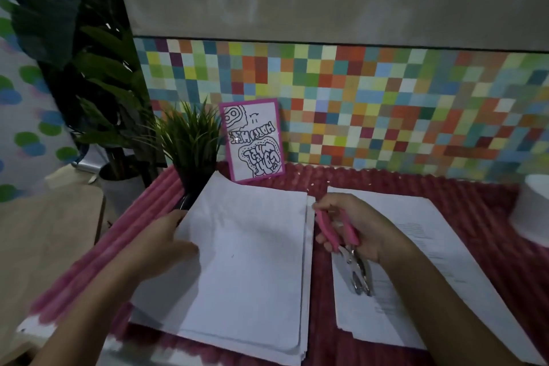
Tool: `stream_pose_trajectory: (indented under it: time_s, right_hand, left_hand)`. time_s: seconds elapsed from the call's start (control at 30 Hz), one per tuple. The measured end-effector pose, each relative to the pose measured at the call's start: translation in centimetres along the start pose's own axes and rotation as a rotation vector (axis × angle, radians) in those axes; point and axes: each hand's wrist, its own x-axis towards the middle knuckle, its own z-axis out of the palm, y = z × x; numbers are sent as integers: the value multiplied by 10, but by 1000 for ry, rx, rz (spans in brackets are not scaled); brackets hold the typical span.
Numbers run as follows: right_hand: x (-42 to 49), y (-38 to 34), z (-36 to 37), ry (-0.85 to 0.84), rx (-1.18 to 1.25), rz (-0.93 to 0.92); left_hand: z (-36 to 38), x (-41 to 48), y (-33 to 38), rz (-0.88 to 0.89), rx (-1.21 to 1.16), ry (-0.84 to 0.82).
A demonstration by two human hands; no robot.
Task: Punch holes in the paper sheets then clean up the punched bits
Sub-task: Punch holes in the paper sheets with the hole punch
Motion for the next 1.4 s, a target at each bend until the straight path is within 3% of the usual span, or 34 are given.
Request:
stream_pose_trajectory:
  time_s: [0.1, 0.27, 0.5, 0.63, 0.77, 0.87, 0.9, 0.97, 1.03, 1.1, 1.23, 1.4]
  right_hand:
    - [-9, 7, 0, 88, -73, -28]
    - [-20, 20, 13, 72, -97, 9]
    - [-27, 25, 22, -7, -81, 6]
    - [-27, 26, 27, -40, -103, 34]
    - [-29, 19, 10, -24, -27, 38]
    - [-33, 7, -38, 111, 189, -23]
    - [-35, 4, -59, 155, 280, -39]
    - [-38, 1, -103, 221, 445, -54]
    - [-41, 6, -139, 270, 586, -52]
    - [-40, 17, -163, 300, 674, -33]
    - [-34, 36, -184, 311, 729, -15]
    - [-31, 39, -185, 303, 704, -33]
  left_hand:
    - [0, -4, 3, 19, 70, 0]
    - [4, -4, 5, 11, 88, -57]
    - [36, -9, -20, -3, 321, 372]
    - [53, -9, -29, 80, 367, 397]
    - [53, -11, -14, -4, 496, 410]
    - [64, -11, 49, 187, 307, 533]
    - [70, -11, 80, 265, 193, 524]
    - [93, 5, 129, 285, 20, 332]
    - [119, 25, 168, 240, 4, 77]
    - [141, 41, 197, 190, 70, -76]
    - [171, 68, 219, 112, 126, -102]
    - [183, 88, 218, 61, -255, -127]
